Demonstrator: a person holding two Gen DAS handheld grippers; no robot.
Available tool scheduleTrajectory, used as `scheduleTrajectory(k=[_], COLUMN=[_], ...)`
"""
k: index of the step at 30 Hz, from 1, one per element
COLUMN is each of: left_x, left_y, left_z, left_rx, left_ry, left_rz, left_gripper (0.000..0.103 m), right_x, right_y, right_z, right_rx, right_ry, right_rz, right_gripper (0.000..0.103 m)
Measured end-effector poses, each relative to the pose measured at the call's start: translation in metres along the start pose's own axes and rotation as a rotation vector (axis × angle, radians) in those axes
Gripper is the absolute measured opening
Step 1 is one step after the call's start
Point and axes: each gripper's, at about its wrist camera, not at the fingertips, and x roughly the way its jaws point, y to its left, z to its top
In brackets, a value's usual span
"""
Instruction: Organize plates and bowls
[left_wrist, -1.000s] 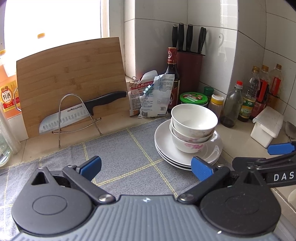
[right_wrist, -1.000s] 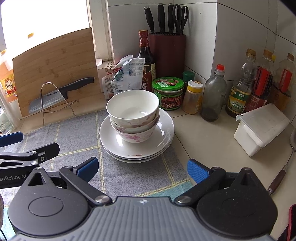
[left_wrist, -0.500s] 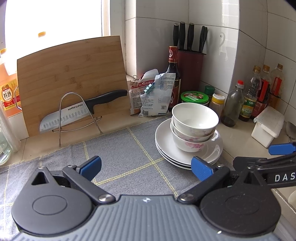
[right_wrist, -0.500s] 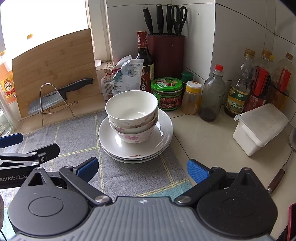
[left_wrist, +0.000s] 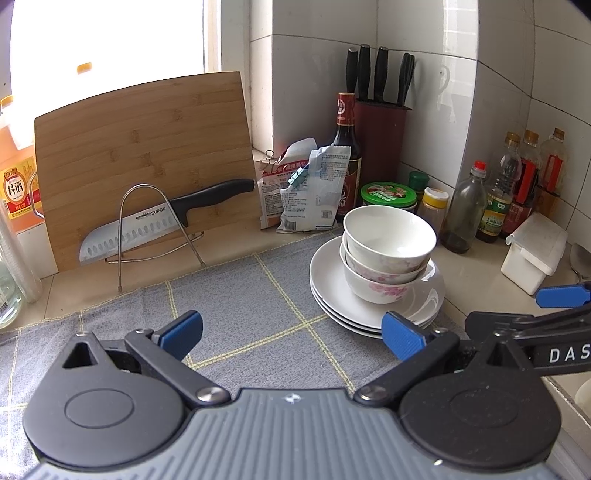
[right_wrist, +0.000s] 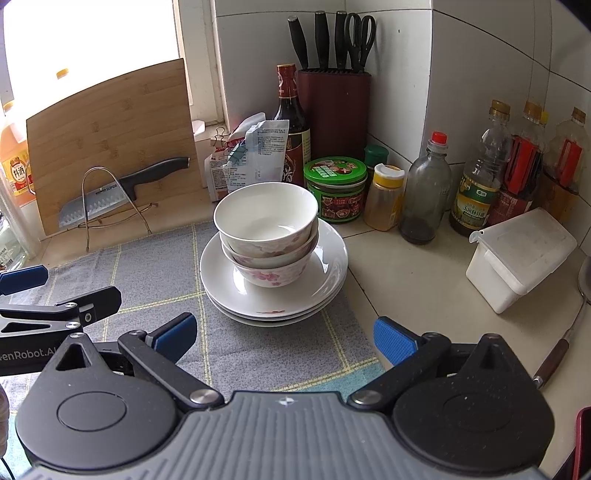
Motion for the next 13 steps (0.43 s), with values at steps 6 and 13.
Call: scheduleTrajectory(k=[6, 13], left_x=[-0.0005, -0.0004], left_y=[0.0005, 0.0006], left_z=[-0.0002, 0.0004], left_rx=[0.001, -0.001], left_ry=[0.000, 0.004], left_rz=[0.000, -0.005], left_gripper=[0.102, 0.102], right_x=[-0.0019, -0.0022], right_y=[0.0007, 0.0012], right_z=[-0.0001, 0.0000], right_rx=[-0.005, -0.005], right_ry=[-0.003, -0.004], right_rz=[0.002, -0.001], right_gripper=[0.103, 0.103])
